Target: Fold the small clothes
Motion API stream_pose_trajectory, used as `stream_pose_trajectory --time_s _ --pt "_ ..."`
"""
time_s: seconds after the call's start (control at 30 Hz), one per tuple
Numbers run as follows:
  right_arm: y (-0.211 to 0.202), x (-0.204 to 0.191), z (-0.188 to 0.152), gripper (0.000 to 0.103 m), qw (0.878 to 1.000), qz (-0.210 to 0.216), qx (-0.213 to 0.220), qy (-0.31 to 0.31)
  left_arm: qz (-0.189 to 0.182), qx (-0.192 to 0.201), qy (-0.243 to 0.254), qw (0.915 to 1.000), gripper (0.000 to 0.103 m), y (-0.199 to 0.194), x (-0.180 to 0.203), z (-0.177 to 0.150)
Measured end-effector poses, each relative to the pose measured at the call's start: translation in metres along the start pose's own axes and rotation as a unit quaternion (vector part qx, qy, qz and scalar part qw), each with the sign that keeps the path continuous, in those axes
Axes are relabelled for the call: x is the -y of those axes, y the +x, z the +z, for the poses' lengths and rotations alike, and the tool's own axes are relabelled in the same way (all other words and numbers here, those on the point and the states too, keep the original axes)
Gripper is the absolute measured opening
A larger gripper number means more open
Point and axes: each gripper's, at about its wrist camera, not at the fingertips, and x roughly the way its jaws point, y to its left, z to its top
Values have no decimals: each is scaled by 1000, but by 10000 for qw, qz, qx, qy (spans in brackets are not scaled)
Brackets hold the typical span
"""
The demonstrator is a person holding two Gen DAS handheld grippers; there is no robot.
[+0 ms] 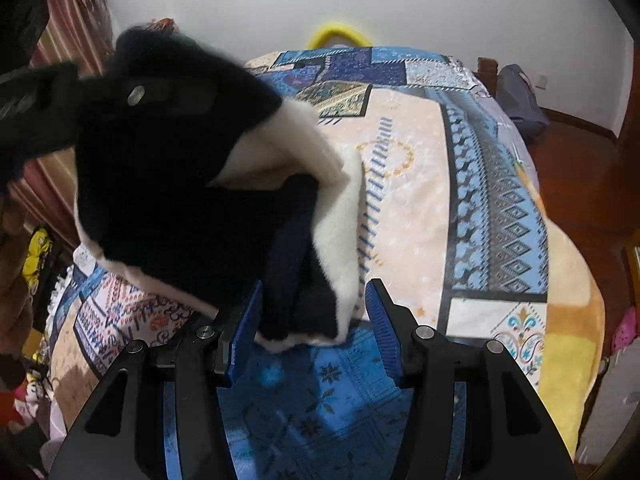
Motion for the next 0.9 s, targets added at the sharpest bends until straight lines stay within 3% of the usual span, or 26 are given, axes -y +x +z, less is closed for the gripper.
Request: stream_pose_trajectory --time_s 0.07,0.23,0.4,0.5,0.7,0.9 --pt "-3 2 3 49 10000 16 81 39 -200 -49 -8 9998 61 -4 -1 -1" --pt "4 9 23 49 9999 108 78 38 -488 -93 -6 9988 64 -23 -2 -5" --pt "30 12 53 49 9997 163 -130 -101 -949 129 -424 9945 67 -56 -23 -2" --pt "35 16 70 49 9998 219 15 -4 -919 325 -564 9936 68 -74 -37 2" --pt "14 17 89 49 9964 -137 814 209 -714 515 -781 9931 68 -87 -70 1" --pt "-13 15 81 49 9961 -232 851 -29 -778 431 -1139 9895 68 -83 -95 -9"
